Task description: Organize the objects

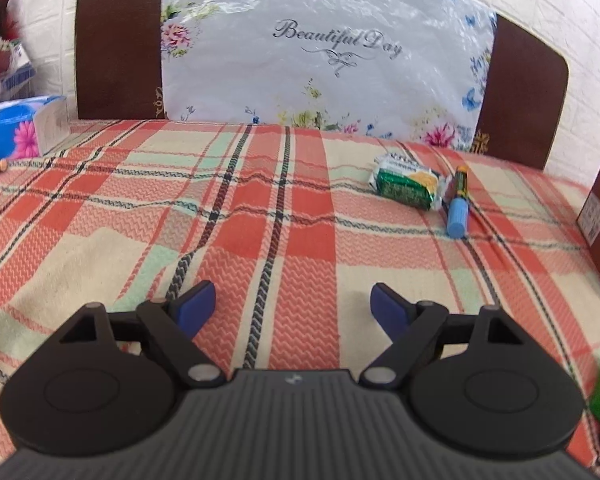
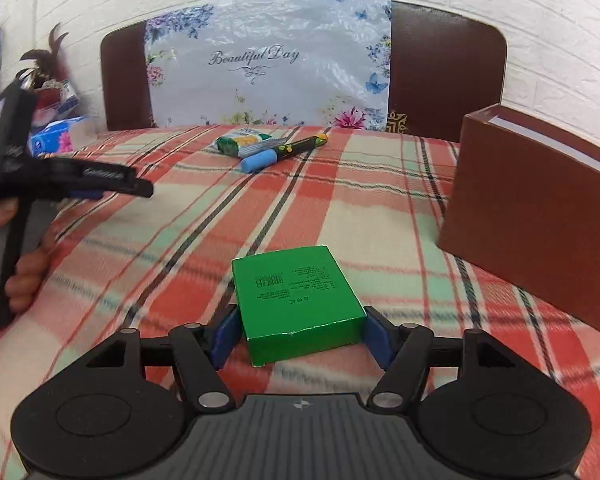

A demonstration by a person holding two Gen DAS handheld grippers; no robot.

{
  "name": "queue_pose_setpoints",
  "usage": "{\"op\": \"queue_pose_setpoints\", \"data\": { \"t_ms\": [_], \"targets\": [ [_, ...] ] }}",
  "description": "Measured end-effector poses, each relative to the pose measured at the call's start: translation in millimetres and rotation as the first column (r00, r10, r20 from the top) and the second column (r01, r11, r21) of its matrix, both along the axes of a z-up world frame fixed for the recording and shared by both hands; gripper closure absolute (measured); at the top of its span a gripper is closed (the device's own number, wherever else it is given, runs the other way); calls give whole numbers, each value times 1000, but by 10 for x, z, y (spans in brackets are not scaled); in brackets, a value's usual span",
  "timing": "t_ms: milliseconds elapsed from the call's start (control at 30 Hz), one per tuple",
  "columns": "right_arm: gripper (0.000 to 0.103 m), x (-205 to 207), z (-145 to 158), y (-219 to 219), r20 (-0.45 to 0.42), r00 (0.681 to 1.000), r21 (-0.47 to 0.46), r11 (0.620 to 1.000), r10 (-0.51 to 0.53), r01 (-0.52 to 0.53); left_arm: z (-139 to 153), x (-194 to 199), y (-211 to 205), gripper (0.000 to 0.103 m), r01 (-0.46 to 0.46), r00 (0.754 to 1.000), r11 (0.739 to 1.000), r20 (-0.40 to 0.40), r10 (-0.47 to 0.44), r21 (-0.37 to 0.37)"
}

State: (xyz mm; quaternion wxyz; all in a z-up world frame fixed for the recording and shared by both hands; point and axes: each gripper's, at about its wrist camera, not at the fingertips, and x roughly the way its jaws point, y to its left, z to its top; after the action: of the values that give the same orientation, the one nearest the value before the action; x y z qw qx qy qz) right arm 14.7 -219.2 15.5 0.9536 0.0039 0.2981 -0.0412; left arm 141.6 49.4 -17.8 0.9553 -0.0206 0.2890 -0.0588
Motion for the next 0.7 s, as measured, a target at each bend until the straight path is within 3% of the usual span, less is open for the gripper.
{"op": "queue_pose_setpoints", "data": {
  "t_ms": [100,200,500,700],
  "targets": [
    [29,-61,8,-14,2,1000,5,1000,-15,15,1,-19,-106,14,-2,1000,997,-18,4,77],
    [28,-102,-5,-80,9,999,46,998,-33,32,13,-82,-170,12,-30,999,992,-31,34,121],
    [25,-277,-25,-119,32,999,74,997,-39,36,61,-353,-331,11,-126,988,981,-74,138,151],
    [14,-328,-38,-203,40,999,115,993,-22,17,106,-438,-423,12,-122,983,984,-124,139,133]
  ]
}}
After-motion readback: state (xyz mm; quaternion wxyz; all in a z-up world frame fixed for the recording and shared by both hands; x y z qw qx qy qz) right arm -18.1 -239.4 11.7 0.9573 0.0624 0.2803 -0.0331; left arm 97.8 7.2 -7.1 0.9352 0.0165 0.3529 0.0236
